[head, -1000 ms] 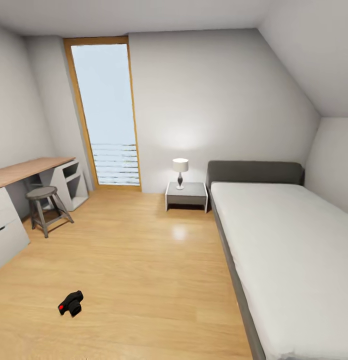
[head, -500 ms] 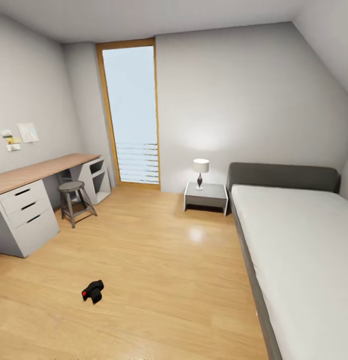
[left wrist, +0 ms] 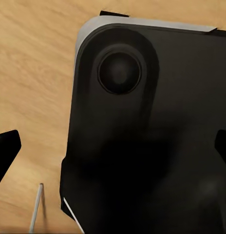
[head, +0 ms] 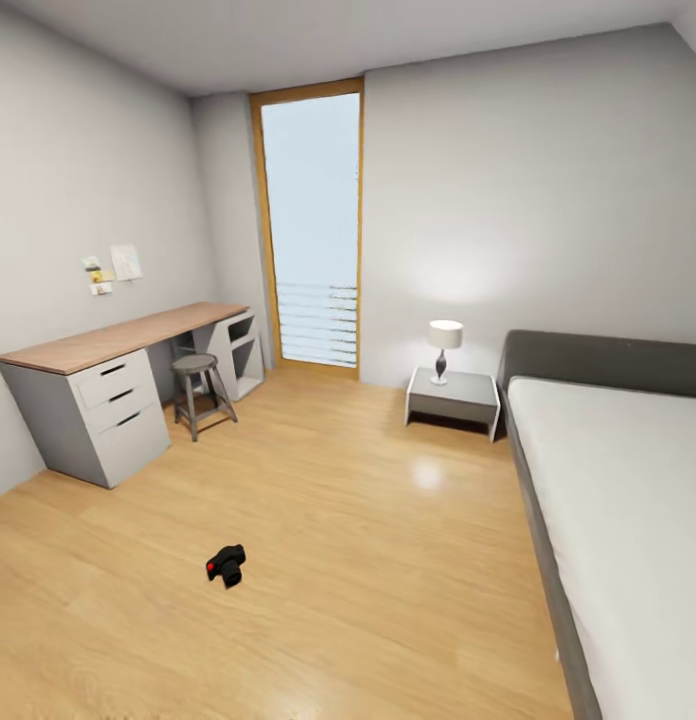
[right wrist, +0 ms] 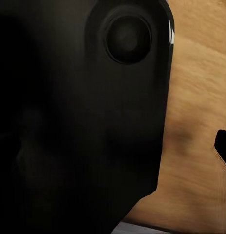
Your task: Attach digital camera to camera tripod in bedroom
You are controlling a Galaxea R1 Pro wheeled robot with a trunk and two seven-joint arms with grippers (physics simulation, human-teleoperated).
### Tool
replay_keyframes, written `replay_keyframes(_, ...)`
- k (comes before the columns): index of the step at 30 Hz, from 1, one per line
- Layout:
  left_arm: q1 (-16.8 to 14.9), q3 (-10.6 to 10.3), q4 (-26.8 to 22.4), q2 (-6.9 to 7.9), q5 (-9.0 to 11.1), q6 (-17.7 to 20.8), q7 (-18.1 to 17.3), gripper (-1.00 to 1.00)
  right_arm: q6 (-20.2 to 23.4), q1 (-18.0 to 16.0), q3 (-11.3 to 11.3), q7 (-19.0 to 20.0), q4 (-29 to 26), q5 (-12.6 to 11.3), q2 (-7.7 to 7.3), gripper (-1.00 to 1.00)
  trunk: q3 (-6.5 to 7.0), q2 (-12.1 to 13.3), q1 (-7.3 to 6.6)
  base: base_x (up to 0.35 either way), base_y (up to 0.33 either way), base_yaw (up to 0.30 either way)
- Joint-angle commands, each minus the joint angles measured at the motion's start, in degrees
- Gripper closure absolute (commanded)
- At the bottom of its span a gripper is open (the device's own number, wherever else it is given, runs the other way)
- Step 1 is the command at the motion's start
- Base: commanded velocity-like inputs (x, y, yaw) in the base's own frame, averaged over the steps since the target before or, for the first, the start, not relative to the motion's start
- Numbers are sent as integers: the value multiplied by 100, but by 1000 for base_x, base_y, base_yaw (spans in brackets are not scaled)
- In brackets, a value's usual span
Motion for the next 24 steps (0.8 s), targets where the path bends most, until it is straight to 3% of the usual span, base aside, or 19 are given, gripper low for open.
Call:
replay_keyframes(1,2,26,-7,-1,37,-7,-2,-100,-1,-1,3,-2,0,7,1,-100,-4,-2,0,0,0,280)
replay_keyframes(24,4,25,-6,-1,37,-7,-2,-100,-3,-1,-1,-7,0,75,19,-100,-4,-2,0,0,0,283)
